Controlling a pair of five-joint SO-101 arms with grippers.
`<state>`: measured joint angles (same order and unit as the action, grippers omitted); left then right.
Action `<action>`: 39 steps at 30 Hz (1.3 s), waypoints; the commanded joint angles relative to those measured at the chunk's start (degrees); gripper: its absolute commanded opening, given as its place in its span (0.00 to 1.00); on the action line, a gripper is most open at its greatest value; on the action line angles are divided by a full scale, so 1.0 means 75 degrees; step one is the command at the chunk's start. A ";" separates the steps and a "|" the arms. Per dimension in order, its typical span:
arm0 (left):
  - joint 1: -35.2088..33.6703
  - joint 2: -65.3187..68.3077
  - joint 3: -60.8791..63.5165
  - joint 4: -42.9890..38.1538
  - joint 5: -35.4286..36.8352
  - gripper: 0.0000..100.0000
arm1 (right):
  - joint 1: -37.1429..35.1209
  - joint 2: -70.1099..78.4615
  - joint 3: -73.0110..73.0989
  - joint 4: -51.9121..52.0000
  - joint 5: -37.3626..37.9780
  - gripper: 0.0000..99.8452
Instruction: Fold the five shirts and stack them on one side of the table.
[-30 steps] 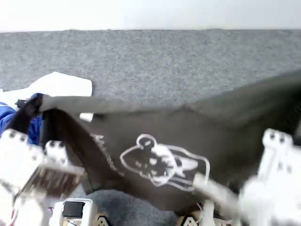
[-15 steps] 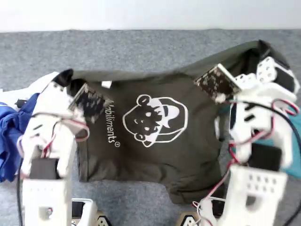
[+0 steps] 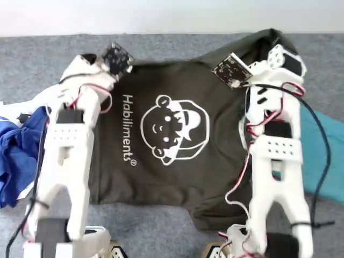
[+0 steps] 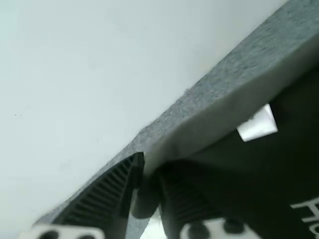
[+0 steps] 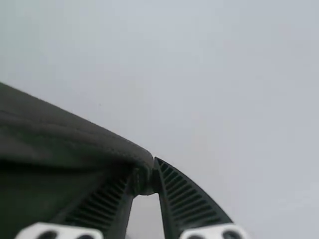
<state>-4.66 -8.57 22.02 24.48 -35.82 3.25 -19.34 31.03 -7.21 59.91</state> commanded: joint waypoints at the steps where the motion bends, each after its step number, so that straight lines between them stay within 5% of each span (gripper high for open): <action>1: -0.0152 0.0598 -0.1190 0.0211 -0.0094 0.01 | -0.0170 0.0615 -0.1219 -0.0287 -0.0023 0.01; 9: -0.0117 0.0891 -0.1729 0.1782 -0.0129 0.01 | -0.0346 0.2432 -0.3083 -0.0264 -0.0035 0.01; 13: -0.0117 0.0844 -0.1729 0.2801 -0.1008 0.01 | -0.0346 0.2397 -0.2813 0.0381 -0.0035 0.01; 27: -0.0176 0.0844 -0.1741 0.6295 -0.1782 0.01 | -0.0287 -0.0639 -0.2051 0.8328 -0.0070 0.01; 39: -0.0176 0.0844 -0.1741 0.8674 -0.3012 0.01 | -0.0287 -0.2280 -0.1618 1.2724 -0.0070 0.01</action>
<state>-5.36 -1.54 11.65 85.85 -56.31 0.97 -33.23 19.34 81.41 59.91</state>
